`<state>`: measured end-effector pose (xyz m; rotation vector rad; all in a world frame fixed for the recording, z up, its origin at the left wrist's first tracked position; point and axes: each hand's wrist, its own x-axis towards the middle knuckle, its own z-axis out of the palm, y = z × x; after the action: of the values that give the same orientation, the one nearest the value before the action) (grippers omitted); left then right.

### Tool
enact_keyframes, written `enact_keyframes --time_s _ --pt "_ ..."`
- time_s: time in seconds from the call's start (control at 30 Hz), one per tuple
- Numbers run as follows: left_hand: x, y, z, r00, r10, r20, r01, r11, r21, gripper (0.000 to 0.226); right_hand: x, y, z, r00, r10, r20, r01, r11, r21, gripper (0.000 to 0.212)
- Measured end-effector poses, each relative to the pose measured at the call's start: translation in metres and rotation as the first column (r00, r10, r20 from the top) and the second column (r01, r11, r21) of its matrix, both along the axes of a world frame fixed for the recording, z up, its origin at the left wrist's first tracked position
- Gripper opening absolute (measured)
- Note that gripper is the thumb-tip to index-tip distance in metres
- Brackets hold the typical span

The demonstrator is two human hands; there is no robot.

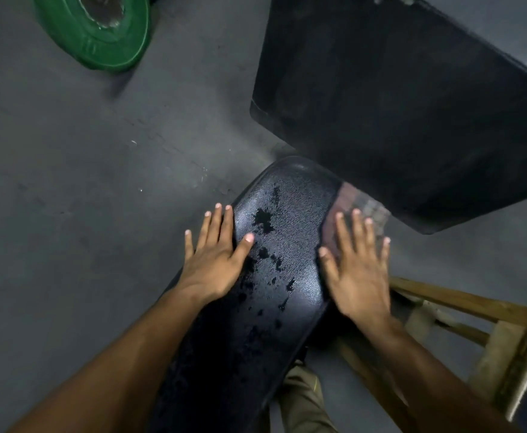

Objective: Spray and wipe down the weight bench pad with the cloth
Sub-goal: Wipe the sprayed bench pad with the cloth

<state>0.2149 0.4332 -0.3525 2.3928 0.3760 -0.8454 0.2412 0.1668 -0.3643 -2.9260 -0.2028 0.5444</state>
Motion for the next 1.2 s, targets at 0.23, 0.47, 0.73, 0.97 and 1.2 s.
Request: enact_keyframes --time_s 0.23,0.47,0.73,0.97,1.2 --pt "-0.013 0.004 -0.015 0.997 -0.027 0.078 0.022 0.998 0.064 0.078 0.069 0.052 -0.013 0.994 -0.104 0.043 0.104 0.994 -0.011 0.081" --pt "-0.008 0.011 -0.01 1.0 0.012 0.018 -0.011 1.0 -0.029 0.068 0.011 0.088 -0.001 0.93 0.368 -0.01 -0.366 0.928 0.062 0.073" --pt "-0.011 0.009 -0.013 0.997 0.038 0.069 -0.036 0.999 -0.032 0.067 0.033 0.055 -0.006 0.974 0.225 0.003 -0.225 0.974 -0.029 0.07" --pt "-0.013 0.006 -0.013 0.99 0.107 0.087 -0.103 0.993 -0.054 0.077 0.063 0.135 -0.01 0.921 0.389 0.011 -0.389 0.921 0.015 0.067" --pt "-0.009 0.011 -0.009 0.994 0.107 0.024 -0.104 0.989 -0.104 0.073 0.043 0.059 0.001 0.909 0.416 -0.03 -0.417 0.907 -0.05 0.068"
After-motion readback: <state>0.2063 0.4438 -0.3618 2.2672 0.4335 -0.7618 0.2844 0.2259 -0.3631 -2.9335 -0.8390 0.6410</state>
